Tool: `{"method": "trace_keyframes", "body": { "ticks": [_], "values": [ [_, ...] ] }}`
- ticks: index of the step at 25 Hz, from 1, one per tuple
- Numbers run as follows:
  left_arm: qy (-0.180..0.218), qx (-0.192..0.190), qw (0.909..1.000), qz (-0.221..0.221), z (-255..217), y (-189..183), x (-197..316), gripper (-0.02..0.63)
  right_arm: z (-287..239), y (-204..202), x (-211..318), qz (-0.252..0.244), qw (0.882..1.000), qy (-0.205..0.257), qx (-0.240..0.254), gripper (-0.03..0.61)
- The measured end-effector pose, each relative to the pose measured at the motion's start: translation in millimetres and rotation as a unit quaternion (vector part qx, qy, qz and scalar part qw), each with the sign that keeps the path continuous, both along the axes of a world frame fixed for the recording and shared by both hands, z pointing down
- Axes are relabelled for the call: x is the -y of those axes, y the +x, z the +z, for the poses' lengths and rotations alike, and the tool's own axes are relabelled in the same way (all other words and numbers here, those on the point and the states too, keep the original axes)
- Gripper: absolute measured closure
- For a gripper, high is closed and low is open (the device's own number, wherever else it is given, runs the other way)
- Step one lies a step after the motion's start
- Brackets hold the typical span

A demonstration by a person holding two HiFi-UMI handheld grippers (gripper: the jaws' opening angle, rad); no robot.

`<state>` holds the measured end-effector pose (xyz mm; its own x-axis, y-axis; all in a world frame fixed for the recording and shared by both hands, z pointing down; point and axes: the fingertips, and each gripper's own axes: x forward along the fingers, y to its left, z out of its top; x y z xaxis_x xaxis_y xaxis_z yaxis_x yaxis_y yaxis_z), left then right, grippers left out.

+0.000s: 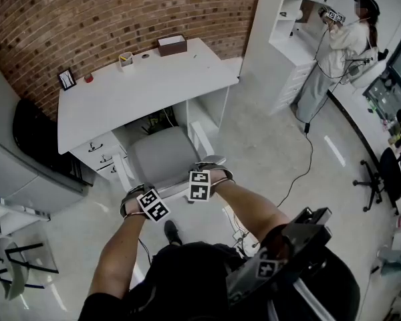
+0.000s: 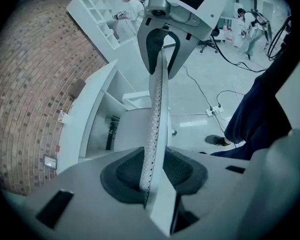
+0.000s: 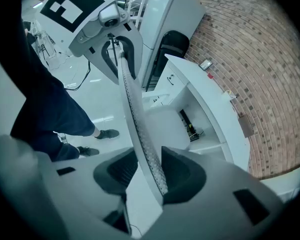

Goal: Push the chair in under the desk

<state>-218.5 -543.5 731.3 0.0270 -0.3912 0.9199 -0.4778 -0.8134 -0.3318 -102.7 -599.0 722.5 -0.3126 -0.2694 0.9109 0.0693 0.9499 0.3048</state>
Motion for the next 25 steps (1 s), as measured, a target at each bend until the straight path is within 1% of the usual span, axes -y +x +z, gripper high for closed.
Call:
{"method": "trace_keyframes", "body": {
  "ticks": [10,18,25],
  "values": [
    [-0.002,-0.003,1.0000,0.009,1,-7,30,0.502,1,-5,30,0.002,1.000,0.016,0.000,0.422],
    [0.009,0.001,0.9998,0.017,0,-14,55,0.502,0,-13,53,0.010,1.000,0.025,0.004,0.422],
    [0.008,0.000,0.9997,0.024,-1,-19,72,0.502,0,-17,70,0.014,1.000,0.026,0.000,0.420]
  ]
}}
